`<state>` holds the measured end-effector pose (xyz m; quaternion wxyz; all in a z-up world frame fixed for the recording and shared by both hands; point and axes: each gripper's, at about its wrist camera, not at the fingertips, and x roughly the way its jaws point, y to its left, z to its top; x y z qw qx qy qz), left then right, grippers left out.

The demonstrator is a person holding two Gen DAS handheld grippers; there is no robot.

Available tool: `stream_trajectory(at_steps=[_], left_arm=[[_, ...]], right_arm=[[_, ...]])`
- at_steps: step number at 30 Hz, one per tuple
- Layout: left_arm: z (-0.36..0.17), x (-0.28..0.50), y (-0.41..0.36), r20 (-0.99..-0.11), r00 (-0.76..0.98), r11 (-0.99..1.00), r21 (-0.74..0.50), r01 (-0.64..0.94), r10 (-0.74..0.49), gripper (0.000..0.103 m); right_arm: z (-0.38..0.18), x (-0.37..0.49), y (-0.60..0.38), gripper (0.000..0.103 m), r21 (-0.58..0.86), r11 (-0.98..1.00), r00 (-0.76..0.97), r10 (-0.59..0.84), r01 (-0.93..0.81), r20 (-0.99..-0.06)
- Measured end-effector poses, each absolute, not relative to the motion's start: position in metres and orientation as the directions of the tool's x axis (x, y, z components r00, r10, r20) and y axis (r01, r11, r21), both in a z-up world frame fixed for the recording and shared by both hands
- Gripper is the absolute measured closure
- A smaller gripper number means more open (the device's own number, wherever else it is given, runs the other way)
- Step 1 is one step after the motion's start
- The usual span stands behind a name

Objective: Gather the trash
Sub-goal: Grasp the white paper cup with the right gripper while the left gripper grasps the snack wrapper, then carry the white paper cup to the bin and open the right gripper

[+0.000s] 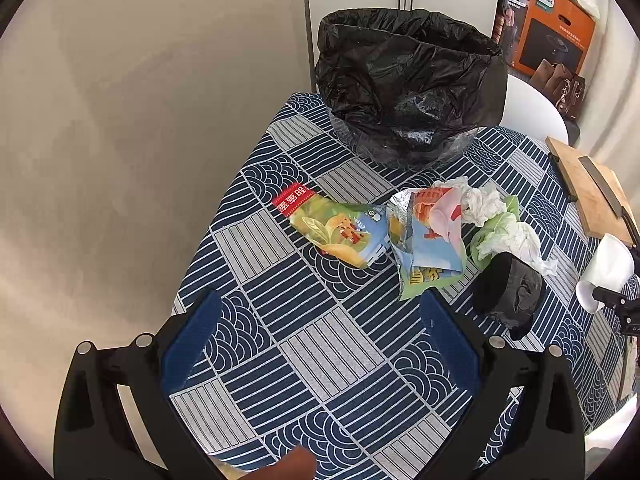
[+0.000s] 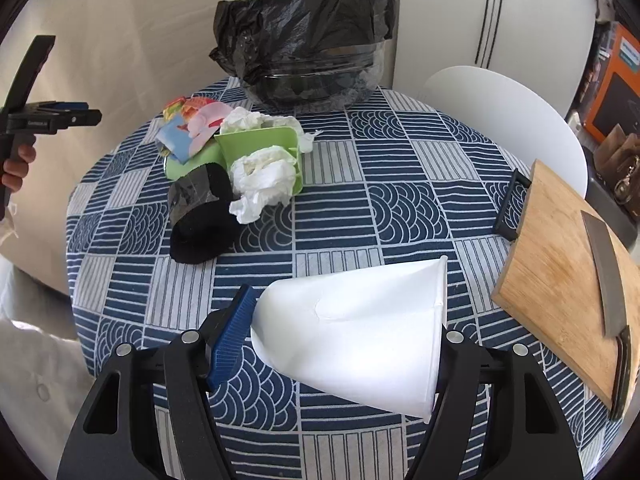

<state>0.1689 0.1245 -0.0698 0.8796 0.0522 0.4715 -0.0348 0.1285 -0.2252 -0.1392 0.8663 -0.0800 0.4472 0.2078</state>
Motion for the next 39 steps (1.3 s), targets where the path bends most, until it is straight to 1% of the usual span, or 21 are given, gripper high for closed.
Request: stream_trajectory(at_steps=[3, 7, 10, 14, 16, 19, 24, 29, 30, 31, 32, 33, 34, 35, 39], left_arm=[[-0.075, 0.188, 0.128, -0.833, 0.552, 0.991, 0.051, 0.120, -0.024, 0.006], [-0.085, 0.220, 0.129, -0.841, 0.541, 0.992, 0.039, 0.116, -0.030, 0.006], [-0.097, 0.244, 0.133, -0.853, 0.521, 0.997, 0.009, 0.074, -0.031, 0.006], [-0.116, 0.271, 0.140, -0.880, 0.474, 0.999, -0.031, -0.020, -0.018, 0.006], [-0.124, 0.281, 0.141, -0.888, 0.458, 0.997, -0.067, -0.032, -0.045, 0.006], [-0.137, 0.294, 0.140, -0.901, 0.431, 0.995, -0.081, -0.055, -0.050, 0.006], [-0.160, 0.312, 0.148, -0.936, 0.344, 0.983, -0.126, -0.136, -0.073, 0.006], [-0.169, 0.317, 0.152, -0.943, 0.308, 0.974, -0.178, -0.142, -0.127, 0.006], [-0.170, 0.317, 0.152, -0.943, 0.304, 0.973, -0.185, -0.139, -0.136, 0.008], [-0.170, 0.317, 0.153, -0.942, 0.302, 0.970, -0.196, -0.141, -0.146, 0.013], [-0.171, 0.318, 0.155, -0.942, 0.299, 0.967, -0.201, -0.154, -0.149, 0.028], [-0.172, 0.318, 0.157, -0.946, 0.285, 0.964, -0.205, -0.166, -0.152, 0.037], [-0.175, 0.322, 0.159, -0.952, 0.267, 0.963, -0.203, -0.175, -0.152, 0.040], [-0.173, 0.322, 0.158, -0.954, 0.268, 0.967, -0.184, -0.174, -0.133, 0.053], [-0.169, 0.318, 0.158, -0.958, 0.267, 0.976, -0.152, -0.154, -0.107, 0.054]], right_arm=[[-0.136, 0.126, -0.227, 0.038, 0.027, 0.918, 0.524, 0.249, -0.395, -0.815], [-0.124, 0.124, -0.230, 0.038, 0.035, 0.938, 0.537, 0.227, -0.344, -0.813], [-0.120, 0.130, -0.233, 0.038, 0.021, 0.949, 0.540, 0.197, -0.315, -0.818], [-0.116, 0.138, -0.233, 0.038, -0.007, 0.958, 0.541, 0.155, -0.285, -0.827], [-0.116, 0.140, -0.230, 0.038, -0.024, 0.959, 0.536, 0.137, -0.283, -0.833], [-0.118, 0.143, -0.227, 0.038, -0.028, 0.963, 0.529, 0.123, -0.268, -0.840], [-0.121, 0.147, -0.224, 0.038, -0.025, 0.970, 0.520, 0.108, -0.242, -0.847], [-0.119, 0.154, -0.217, 0.038, -0.047, 0.967, 0.518, 0.093, -0.252, -0.851], [-0.118, 0.155, -0.217, 0.038, -0.052, 0.967, 0.519, 0.089, -0.251, -0.850], [-0.118, 0.157, -0.217, 0.038, -0.054, 0.967, 0.521, 0.086, -0.249, -0.849], [-0.117, 0.158, -0.217, 0.038, -0.059, 0.968, 0.523, 0.081, -0.245, -0.848], [-0.117, 0.158, -0.217, 0.038, -0.064, 0.969, 0.526, 0.075, -0.241, -0.847], [-0.117, 0.158, -0.216, 0.038, -0.066, 0.969, 0.528, 0.072, -0.238, -0.846], [-0.117, 0.157, -0.217, 0.038, -0.066, 0.969, 0.529, 0.071, -0.236, -0.846], [-0.119, 0.155, -0.217, 0.038, -0.073, 0.968, 0.527, 0.067, -0.240, -0.847]])
